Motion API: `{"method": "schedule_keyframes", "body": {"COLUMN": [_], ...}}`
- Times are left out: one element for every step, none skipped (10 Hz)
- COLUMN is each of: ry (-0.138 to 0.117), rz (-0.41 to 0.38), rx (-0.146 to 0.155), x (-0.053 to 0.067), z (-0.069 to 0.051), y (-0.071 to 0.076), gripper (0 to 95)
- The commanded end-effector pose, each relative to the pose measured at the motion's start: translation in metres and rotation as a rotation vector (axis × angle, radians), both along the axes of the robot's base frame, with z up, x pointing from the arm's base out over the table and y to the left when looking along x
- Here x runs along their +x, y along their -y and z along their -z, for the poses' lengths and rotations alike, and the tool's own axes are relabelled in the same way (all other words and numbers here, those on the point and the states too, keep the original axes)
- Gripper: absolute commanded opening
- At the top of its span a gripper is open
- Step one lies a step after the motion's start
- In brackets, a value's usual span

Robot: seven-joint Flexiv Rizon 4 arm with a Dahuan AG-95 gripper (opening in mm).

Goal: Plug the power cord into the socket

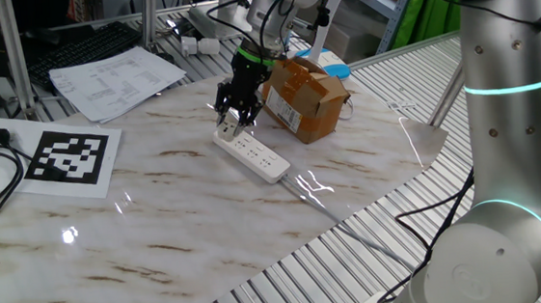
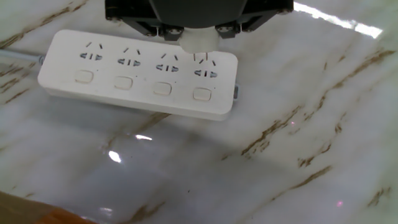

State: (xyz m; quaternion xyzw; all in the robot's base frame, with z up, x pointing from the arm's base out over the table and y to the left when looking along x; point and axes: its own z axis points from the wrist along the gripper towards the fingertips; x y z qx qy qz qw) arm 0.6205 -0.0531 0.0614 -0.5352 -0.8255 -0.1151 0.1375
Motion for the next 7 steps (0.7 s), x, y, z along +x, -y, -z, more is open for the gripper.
{"method": "schedule_keyframes", "body": {"ry": [0.006, 0.006, 0.006, 0.006, 0.009, 0.011, 0.018], "rz": [-0.002, 0.007, 0.007, 0.012, 0.014, 0.013, 0.004], "rx": [0.000, 0.010, 0.012, 0.011, 0.007, 0.007, 0.006], "x": [-0.0012, -0.0006, 0.0000, 0.0008, 0.0014, 0.0015, 0.0023], "z": [-0.0001, 0.0004, 0.0005, 0.0006, 0.0006, 0.0006, 0.0010], "y": [0.0008, 0.0024, 0.0031, 0.0035, 0.0037, 0.0039, 0.0047], "gripper": [0.0, 0.0, 0.0, 0.0, 0.0, 0.0, 0.0]}}
